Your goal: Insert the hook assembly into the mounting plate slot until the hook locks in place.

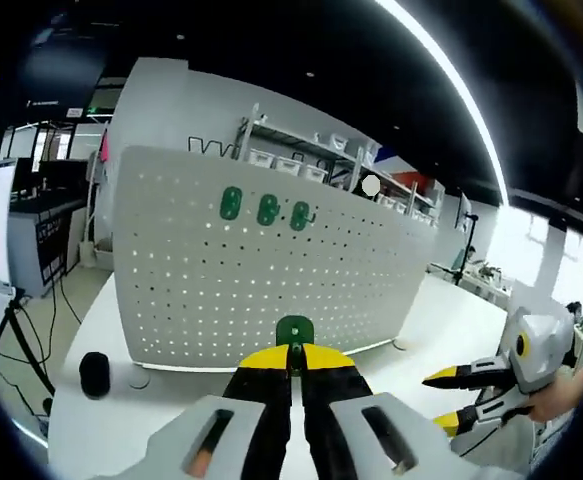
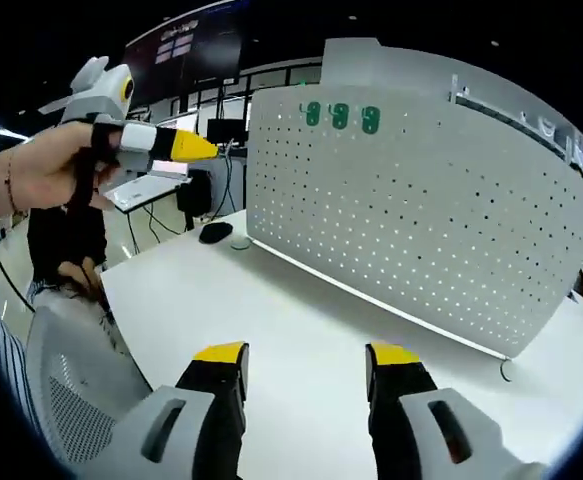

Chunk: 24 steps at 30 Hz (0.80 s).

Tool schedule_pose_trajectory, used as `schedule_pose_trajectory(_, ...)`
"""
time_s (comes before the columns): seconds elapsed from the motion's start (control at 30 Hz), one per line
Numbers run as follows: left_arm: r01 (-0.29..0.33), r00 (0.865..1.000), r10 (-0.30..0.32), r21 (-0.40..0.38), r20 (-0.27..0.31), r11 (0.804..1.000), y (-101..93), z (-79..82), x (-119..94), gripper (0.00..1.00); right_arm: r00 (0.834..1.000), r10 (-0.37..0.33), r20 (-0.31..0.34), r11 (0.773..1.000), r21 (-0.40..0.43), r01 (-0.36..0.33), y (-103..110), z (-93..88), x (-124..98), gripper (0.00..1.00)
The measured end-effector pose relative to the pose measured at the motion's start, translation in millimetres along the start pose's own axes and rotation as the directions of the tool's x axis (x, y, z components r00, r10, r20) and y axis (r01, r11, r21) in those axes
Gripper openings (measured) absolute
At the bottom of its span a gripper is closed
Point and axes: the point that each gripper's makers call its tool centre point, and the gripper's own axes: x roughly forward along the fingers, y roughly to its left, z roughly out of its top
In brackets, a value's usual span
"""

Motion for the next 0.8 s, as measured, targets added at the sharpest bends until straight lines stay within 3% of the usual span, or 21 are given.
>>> schedule_pose_trajectory(0.27, -0.035, 0.999, 0.035, 0.033, 0.026, 0.999, 8.1, 11.7, 8, 0.01, 0.999, -0.037, -0.04, 0.999, 0.016, 0.037, -8, -26.1, -13, 0.51)
schedule_pose_trajectory(0.6, -0.104, 0.993, 0.101, 0.047, 0.066, 0.993, 24.5, 25.6, 15, 0.01, 0.997, -0.044, -0.063, 0.998, 0.047, 0.047, -2, -47.1, -18, 0.59)
schedule_pose_trajectory(0.8, -0.14, 0.987, 0.135, 0.057, 0.092, 0.988, 35.0, 34.2, 18, 0.01, 0.998, -0.038, -0.056, 0.999, -0.01, 0.038, 8, -51.6, -20, 0.65)
